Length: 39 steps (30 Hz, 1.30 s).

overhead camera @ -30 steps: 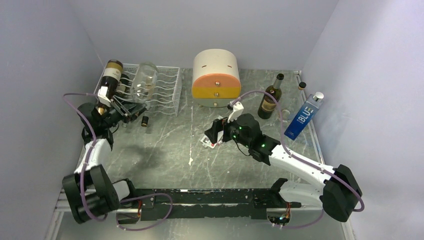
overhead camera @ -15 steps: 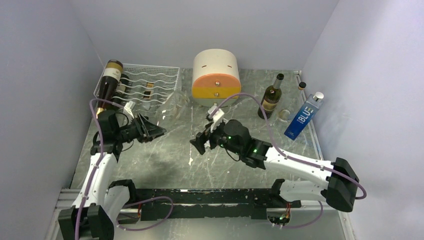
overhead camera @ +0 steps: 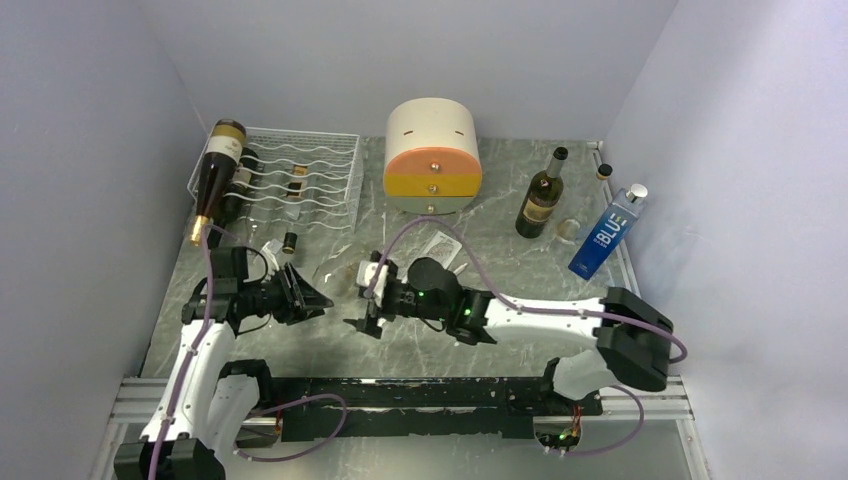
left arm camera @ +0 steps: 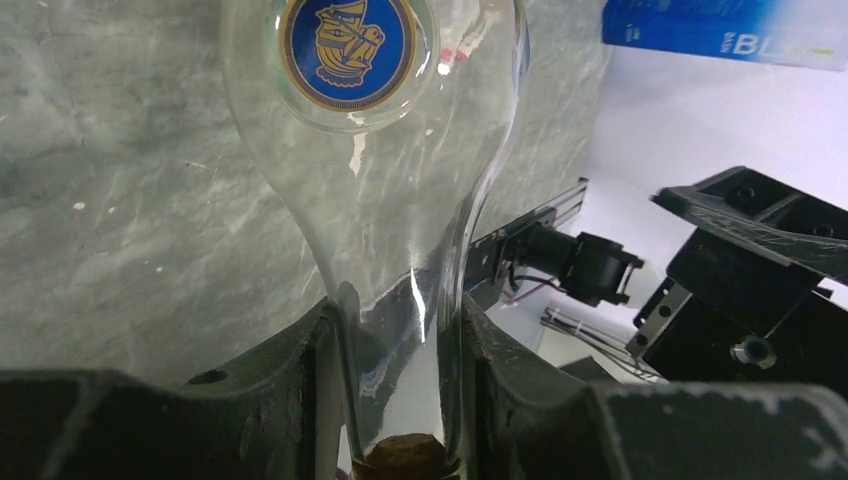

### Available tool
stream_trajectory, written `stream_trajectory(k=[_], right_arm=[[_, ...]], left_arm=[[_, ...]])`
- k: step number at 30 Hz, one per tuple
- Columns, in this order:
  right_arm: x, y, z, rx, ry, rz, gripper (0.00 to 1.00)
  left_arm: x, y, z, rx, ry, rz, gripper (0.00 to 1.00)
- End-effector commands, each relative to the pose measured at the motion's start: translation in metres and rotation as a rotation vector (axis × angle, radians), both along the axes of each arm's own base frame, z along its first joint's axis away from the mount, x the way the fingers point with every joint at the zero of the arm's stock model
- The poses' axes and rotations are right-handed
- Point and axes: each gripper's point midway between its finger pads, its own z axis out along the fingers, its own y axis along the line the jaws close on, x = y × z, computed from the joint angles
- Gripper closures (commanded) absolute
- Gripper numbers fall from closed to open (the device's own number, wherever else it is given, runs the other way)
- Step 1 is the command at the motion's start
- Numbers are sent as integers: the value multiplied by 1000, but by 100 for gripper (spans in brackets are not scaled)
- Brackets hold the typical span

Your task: Take the wine bottle off the wine rack

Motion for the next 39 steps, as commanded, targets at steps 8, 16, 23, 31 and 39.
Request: stream_trajectory(k=[8,16,23,31,39], right_arm=[[-11,69,-3,19,-230,314,0],[7,98,-20,-6,-295,312,0],[5,114,-27,45,-263,335,6],[-10,123,-40,66,-201,423,21],[0,122,-34,99,-176,350,35]], left_arm=[[-3,-3,38,94,-164,-133,93],[-9,0,55,129,-184,-127,80],[-7,2,62,150,-198,-136,70],[-3,2,67,172,-209,-157,57],[2,0,83,162,-257,-164,44]])
